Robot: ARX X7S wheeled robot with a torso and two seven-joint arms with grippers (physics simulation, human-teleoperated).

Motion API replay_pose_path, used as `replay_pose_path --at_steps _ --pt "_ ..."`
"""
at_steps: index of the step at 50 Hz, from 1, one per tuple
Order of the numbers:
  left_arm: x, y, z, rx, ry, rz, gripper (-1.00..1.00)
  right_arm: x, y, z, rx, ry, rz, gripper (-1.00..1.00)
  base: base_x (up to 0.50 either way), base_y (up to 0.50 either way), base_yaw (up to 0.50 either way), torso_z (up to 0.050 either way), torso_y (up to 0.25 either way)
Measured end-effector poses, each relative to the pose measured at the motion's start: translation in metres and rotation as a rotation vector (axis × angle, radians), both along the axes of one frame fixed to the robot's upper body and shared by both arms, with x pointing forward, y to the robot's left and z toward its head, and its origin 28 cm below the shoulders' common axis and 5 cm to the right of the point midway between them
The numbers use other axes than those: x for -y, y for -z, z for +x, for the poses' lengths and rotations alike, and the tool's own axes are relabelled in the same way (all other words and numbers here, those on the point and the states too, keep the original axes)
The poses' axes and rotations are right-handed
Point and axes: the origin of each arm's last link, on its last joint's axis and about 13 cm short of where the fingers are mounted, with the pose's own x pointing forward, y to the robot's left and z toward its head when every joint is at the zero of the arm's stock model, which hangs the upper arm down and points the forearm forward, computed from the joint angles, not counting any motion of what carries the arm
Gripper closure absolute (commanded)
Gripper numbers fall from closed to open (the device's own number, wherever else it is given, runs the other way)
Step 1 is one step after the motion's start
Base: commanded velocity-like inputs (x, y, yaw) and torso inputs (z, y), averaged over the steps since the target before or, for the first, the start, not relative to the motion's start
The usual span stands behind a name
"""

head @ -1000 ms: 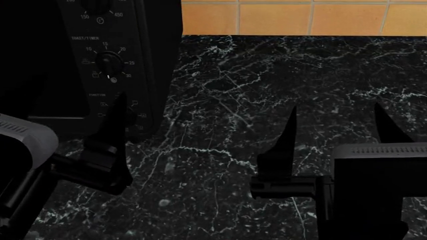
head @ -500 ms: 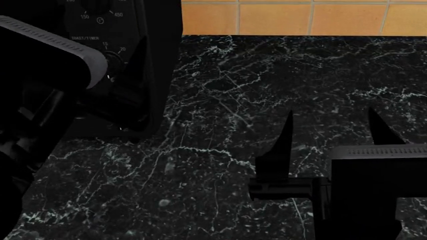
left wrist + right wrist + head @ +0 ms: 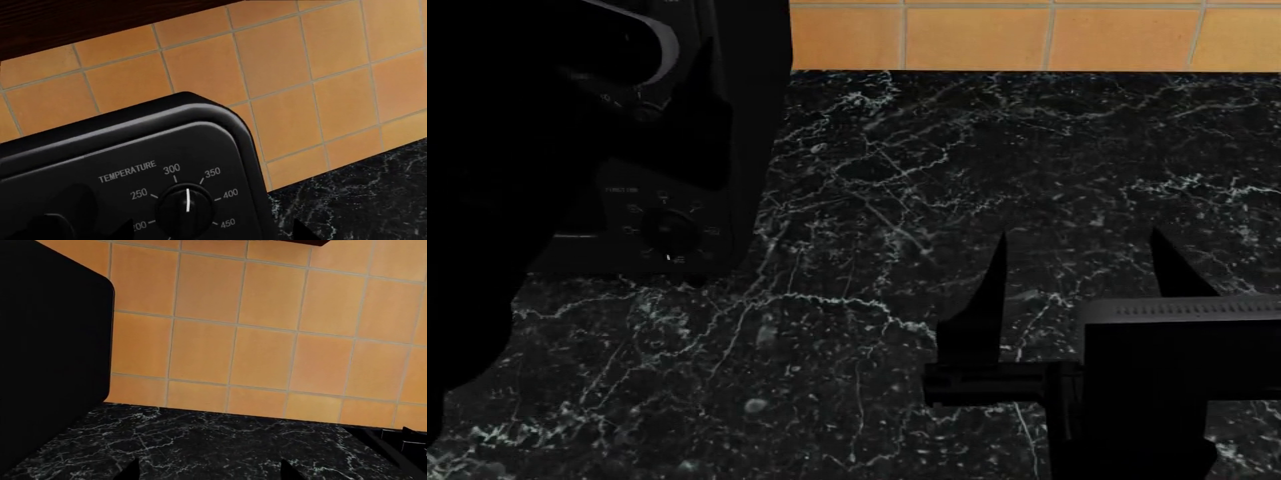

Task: Decrease the toaster oven temperature.

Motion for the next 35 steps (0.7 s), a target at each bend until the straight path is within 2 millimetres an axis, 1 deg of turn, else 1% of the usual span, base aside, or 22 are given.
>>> replay_pose_path --at_steps 12,27,28,30,35 --pt "0.000 0.003 0.011 -0.022 -0.021 0.015 -1.00 0.000 0.004 0.002 -0.010 -0.005 0.005 -1.00 0.00 0.00 0.00 0.000 0.000" --pt "0.000 0.006 0.013 0.003 -0.048 0.060 -1.00 0.001 0.007 0.003 -0.018 -0.007 0.009 -1.00 0.01 0.00 -0.01 0.000 0.000" --pt "0.000 0.006 0.013 0.004 -0.048 0.062 1.00 0.001 0.007 0.003 -0.018 -0.007 0.009 -1.00 0.01 0.00 -0.01 0.000 0.000" --pt "-0.003 0.005 0.015 0.010 -0.086 0.062 1.00 0.001 0.007 0.003 -0.018 -0.007 0.010 -1.00 0.00 0.00 -0.01 0.000 0.000" --pt "-0.004 0.005 0.015 0.012 -0.090 0.064 1.00 0.001 0.008 0.004 -0.020 -0.007 0.012 -1.00 0.01 0.00 -0.01 0.000 0.000"
